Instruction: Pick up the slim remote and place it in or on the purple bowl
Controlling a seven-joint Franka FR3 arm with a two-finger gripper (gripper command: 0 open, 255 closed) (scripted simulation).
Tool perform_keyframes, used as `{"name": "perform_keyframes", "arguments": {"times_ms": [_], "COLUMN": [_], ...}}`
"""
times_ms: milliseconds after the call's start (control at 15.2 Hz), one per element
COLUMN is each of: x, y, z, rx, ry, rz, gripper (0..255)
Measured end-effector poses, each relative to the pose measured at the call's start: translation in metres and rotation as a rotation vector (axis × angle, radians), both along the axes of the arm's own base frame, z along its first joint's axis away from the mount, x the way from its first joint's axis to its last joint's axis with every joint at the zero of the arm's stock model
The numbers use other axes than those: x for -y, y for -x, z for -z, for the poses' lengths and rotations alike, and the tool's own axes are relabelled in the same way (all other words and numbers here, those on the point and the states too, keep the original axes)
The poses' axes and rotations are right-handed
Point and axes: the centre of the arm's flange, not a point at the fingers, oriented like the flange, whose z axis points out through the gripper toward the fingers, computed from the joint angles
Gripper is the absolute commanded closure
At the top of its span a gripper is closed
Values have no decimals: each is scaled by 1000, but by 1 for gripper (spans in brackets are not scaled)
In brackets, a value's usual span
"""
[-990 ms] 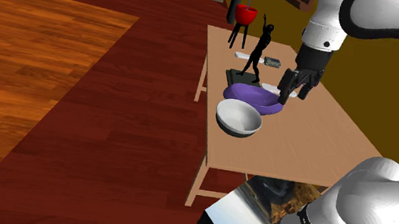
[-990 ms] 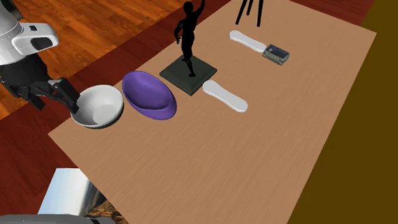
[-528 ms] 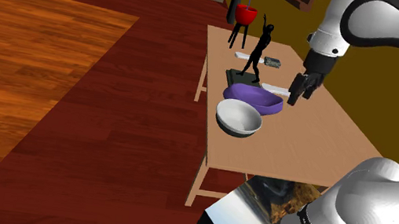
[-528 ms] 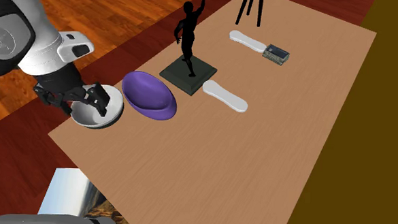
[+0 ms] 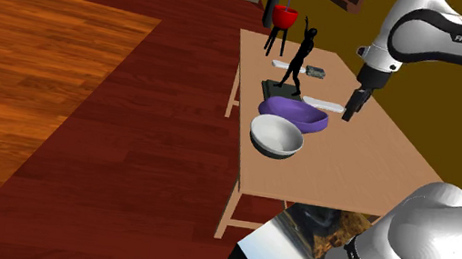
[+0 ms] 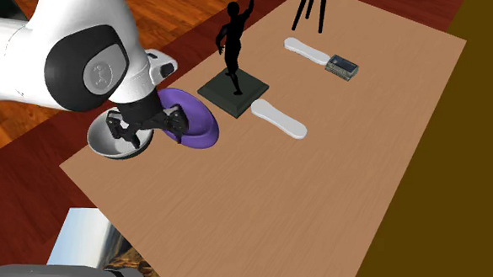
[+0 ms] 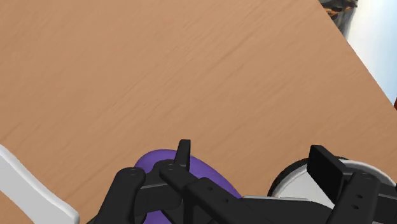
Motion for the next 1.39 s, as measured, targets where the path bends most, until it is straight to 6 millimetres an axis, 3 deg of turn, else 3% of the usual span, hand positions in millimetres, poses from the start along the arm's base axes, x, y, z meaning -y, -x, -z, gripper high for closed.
{"name": "perform_keyframes", "arguments": {"times_ms": [528, 990, 1386], "x": [93, 171, 230], "y": [-30, -68, -114], "z": [35, 69, 93], "rx": [19, 34, 47], "ry": [-19, -35, -45], "rz": [-179, -335, -467], "gripper": [0, 0, 0]}}
